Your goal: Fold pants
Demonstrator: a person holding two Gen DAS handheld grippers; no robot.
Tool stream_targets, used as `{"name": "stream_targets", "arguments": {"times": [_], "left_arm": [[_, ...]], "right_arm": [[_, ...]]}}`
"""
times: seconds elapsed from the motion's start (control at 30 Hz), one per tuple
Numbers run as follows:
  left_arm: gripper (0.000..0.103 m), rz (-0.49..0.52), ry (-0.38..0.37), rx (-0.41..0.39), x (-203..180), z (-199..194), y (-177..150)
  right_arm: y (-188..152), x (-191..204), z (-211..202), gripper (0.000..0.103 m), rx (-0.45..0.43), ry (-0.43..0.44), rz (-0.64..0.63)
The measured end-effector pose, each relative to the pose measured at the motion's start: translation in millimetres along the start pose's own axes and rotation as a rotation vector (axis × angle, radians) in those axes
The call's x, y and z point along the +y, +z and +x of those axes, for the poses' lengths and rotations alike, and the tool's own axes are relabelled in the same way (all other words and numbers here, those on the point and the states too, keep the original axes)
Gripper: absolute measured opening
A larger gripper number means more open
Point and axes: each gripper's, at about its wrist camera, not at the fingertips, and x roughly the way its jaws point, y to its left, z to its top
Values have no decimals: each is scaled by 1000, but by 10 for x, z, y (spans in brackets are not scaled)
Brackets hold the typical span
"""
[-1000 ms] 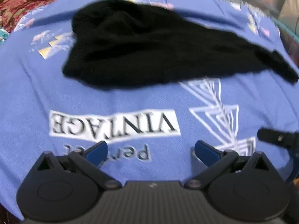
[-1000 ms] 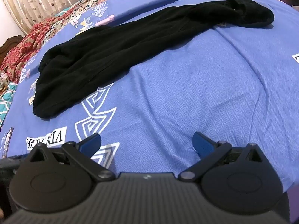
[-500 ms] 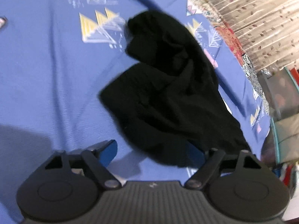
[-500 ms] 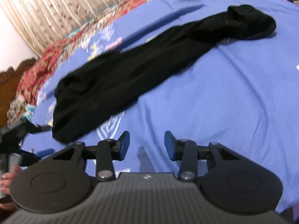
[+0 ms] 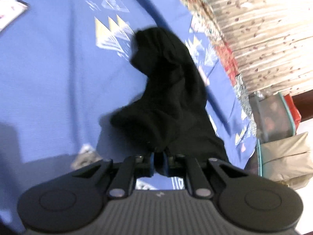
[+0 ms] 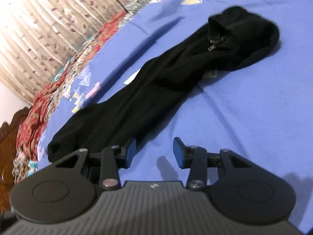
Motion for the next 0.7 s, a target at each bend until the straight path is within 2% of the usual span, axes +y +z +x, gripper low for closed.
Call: {"name": "stream_targets", "arguments": {"times": [0.13, 0.27, 0.37, 0.47, 0.6, 0.7], "left_arm": [[8, -28, 64, 5, 156, -152, -63], [9, -76, 110, 55, 300, 103, -113], [9, -59, 129, 74, 326, 268, -54], [9, -45, 118, 69, 395, 328, 11], [9, -44, 102, 56, 428, 336, 4], [9, -38, 94, 51, 543, 357, -12]], "right_arm": [[37, -39, 159, 46, 22, 34, 79], [35, -58, 114, 46, 33, 43, 102], [76, -123, -94, 46, -29, 15, 45], [243, -353, -303, 47, -96, -36, 66], [491, -703, -526, 53, -189, -149, 135], [629, -754, -567, 54, -254, -256, 100]]}}
